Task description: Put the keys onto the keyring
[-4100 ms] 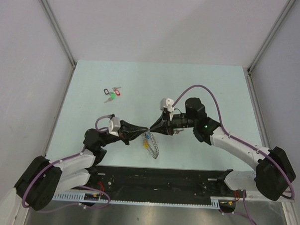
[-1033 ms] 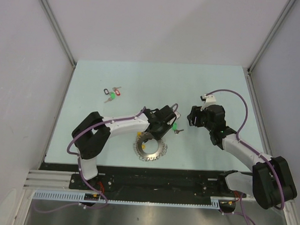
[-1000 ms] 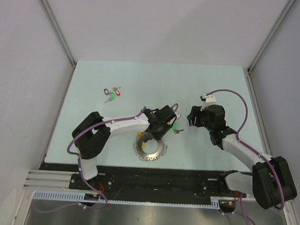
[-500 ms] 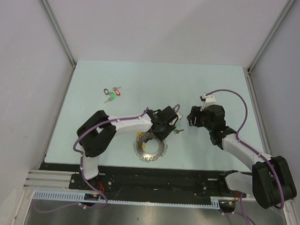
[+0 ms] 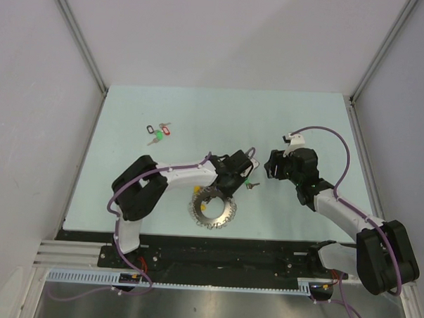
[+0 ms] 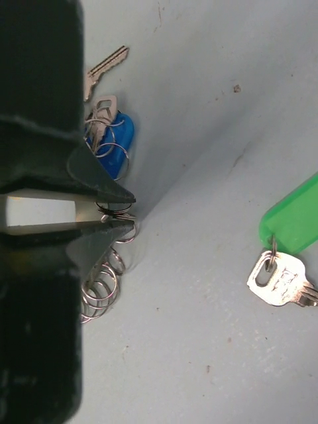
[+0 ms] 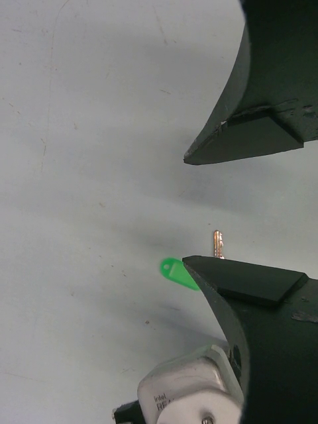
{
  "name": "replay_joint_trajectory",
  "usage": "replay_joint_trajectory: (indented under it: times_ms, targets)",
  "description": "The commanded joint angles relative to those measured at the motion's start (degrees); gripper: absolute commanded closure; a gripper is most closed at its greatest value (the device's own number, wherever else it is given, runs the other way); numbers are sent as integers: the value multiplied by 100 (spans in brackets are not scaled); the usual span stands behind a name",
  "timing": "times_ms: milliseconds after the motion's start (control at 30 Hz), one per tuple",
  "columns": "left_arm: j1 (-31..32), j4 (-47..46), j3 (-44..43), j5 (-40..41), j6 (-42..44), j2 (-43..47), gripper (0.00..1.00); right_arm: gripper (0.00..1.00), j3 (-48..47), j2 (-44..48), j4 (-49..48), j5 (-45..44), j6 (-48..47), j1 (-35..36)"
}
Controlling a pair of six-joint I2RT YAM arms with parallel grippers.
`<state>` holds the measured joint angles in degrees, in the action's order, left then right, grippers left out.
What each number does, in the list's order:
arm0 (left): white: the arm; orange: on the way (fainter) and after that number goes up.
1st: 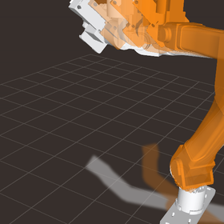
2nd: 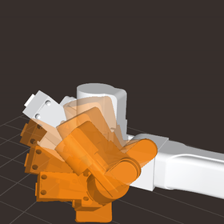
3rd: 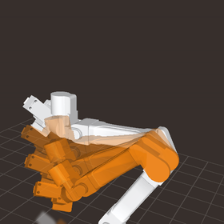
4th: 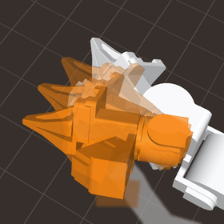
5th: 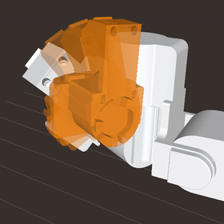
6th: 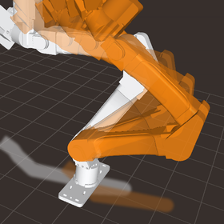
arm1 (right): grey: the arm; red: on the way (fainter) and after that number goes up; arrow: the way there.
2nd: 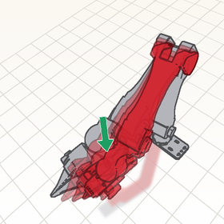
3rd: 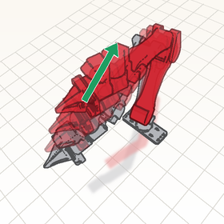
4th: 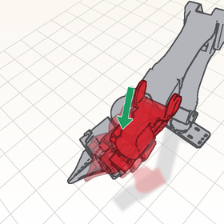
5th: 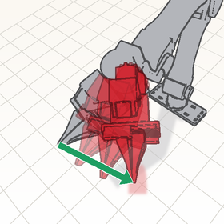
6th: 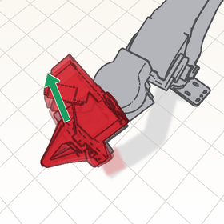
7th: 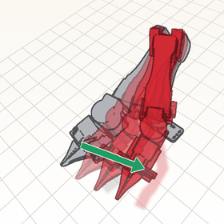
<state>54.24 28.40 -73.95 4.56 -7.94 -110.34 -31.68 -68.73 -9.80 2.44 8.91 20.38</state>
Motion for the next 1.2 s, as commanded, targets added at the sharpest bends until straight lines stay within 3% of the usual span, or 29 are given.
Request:
replay_joint_trajectory:
  times_ms: [0,167,233,567,1167]
  targets:
    - [8,165,-41,19,-5,671,87,37,22,-27,-285,38,-100,-26]
    - [-27,-404,669,607,-330,1593,93,37,13,-35,-294,64,-100,-34]
    - [-71,-484,951,722,-462,1735,82,37,13,-44,-303,90,-91,-34]
    - [-98,-907,1234,-51,-787,1745,59,38,4,-71,-303,161,-91,-26]
    - [-124,-968,786,133,-919,795,73,37,4,-106,-320,222,-56,-26]
